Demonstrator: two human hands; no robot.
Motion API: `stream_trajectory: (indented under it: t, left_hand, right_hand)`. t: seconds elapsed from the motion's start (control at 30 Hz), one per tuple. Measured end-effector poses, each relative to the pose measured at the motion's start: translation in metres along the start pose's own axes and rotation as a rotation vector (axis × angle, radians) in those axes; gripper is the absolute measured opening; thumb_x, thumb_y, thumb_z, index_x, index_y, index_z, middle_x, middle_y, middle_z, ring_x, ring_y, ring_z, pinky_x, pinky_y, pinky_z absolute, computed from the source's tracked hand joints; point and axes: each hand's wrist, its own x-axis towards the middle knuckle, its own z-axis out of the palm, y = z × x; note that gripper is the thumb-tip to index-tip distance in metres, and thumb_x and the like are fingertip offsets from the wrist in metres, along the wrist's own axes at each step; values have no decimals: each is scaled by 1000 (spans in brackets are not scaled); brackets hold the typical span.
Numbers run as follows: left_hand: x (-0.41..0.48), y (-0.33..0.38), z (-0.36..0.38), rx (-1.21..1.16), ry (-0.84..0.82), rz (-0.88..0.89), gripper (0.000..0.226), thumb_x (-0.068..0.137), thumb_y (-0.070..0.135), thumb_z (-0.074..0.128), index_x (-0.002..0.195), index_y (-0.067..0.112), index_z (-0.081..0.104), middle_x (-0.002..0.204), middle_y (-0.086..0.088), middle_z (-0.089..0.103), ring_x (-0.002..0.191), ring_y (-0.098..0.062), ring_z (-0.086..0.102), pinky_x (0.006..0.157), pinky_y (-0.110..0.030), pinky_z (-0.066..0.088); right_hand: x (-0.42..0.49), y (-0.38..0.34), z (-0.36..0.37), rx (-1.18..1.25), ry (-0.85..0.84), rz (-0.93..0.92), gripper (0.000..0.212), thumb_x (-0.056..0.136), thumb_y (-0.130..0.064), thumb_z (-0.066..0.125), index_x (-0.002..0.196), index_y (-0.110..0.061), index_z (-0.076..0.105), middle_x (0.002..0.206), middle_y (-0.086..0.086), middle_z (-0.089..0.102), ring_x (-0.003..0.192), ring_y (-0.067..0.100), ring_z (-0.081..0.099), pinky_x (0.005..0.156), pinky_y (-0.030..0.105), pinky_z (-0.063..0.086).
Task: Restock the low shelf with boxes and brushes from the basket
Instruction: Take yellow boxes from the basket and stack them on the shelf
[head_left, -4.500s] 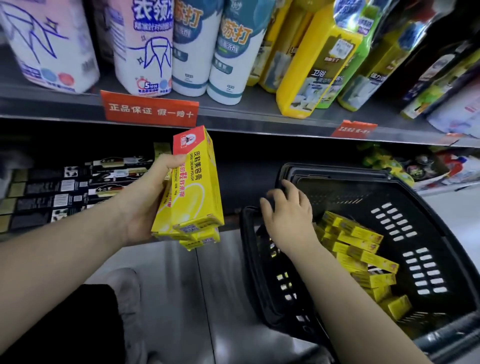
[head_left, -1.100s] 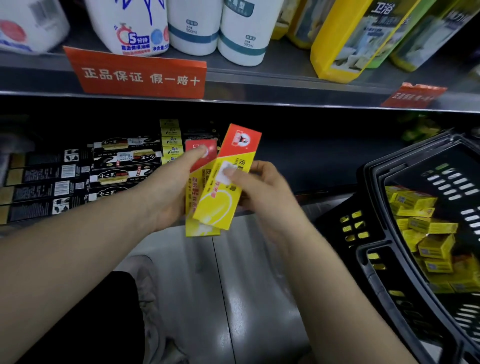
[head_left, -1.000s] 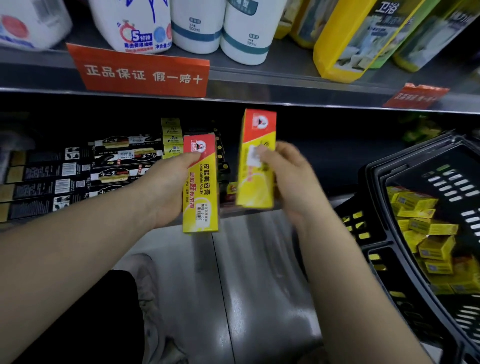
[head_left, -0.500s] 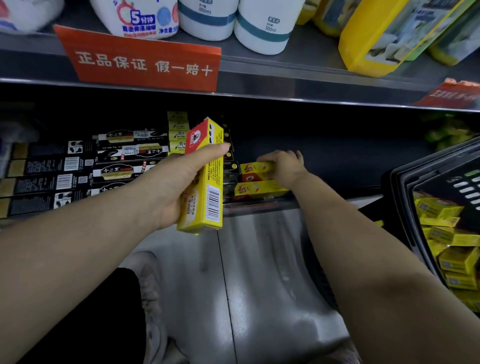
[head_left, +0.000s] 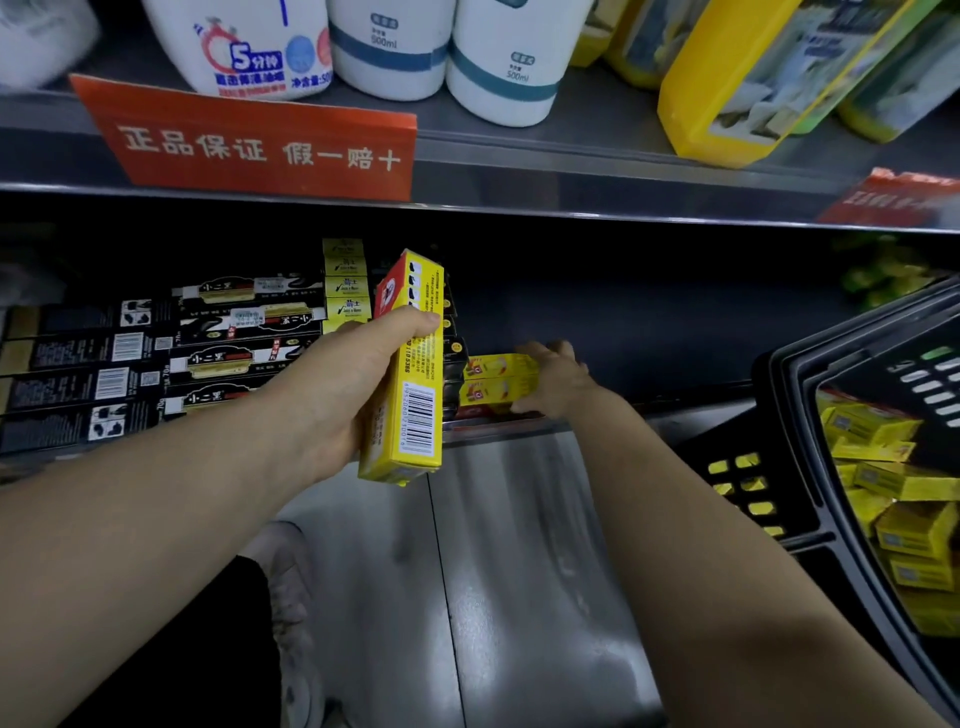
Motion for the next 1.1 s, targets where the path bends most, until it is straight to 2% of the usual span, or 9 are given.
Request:
stream_trajectory:
  t: [0.23,0.3,0.4,0.5,0.63,0.73,0.83,0.97,1.1]
  left_hand:
    - [-15,4,5,-66,-60,-24,21,78,42,66,81,21,68,68,0,71,66,-18,68,65,-33,54]
    - [-21,8,9,-62,-112,-20,19,81,40,64,81,21,68,70,1,69,68,-16,65,67,-33,54]
    - [-30,12,13,-42,-158,20,23,84,34,63,98,17,68,90,-2,73,83,-19,67,75,-34,53]
    - [-36,10,18,-26,-151,76,32,84,24,64,112,9,63,106,-10,71,98,-25,67,88,-37,52]
    - [-40,6,21,28,-141,123,47,65,30,75,104,10,60,102,-11,72,94,-24,69,84,-35,54]
    - [-39,7,22,103,-166,110,46,71,50,67,101,16,62,96,-1,73,94,-16,67,87,-32,49]
    - [-39,7,22,97,-164,74,31,90,45,54,109,22,61,101,-1,71,91,-16,65,80,-31,49]
    - [-46,1,23,161,-210,-56,27,94,41,49,103,20,63,104,-11,70,91,-28,65,88,-45,51]
    - [-50,-3,24,141,-371,-203,38,94,46,42,111,17,61,112,-14,68,98,-34,66,82,-47,53]
  right_hand:
    - [-15,-12,-1,129,183,21,73,83,-25,70,144,-22,30,147,10,26,130,35,35,107,43,34]
    - [-35,-28,-8,689,292,49,47,87,-27,66,129,-17,49,131,7,46,113,24,49,87,28,44]
    - [-81,-49,-15,1435,49,6,27,90,-39,58,105,-18,63,108,3,67,98,18,62,77,27,50]
    - [-124,-60,-13,1352,-170,-219,48,80,-51,61,117,-20,60,101,3,71,91,19,68,79,35,54]
    - [-150,-59,-6,1090,-83,-310,50,79,-15,73,125,-22,54,109,4,68,99,20,66,87,33,54]
    - [-156,-50,-9,1399,-121,-148,17,89,-8,53,101,-13,65,96,12,68,80,22,65,74,34,53]
    - [-158,-41,-8,1581,-172,-57,15,91,-15,51,96,-10,64,82,9,72,69,18,69,64,33,56]
    - [-156,-45,-4,1662,-143,-114,52,81,-33,56,126,-7,56,121,16,64,110,30,62,96,46,49]
    - [-152,-49,-2,1698,-125,-198,59,82,-39,50,131,-7,52,127,18,60,120,35,55,96,49,48]
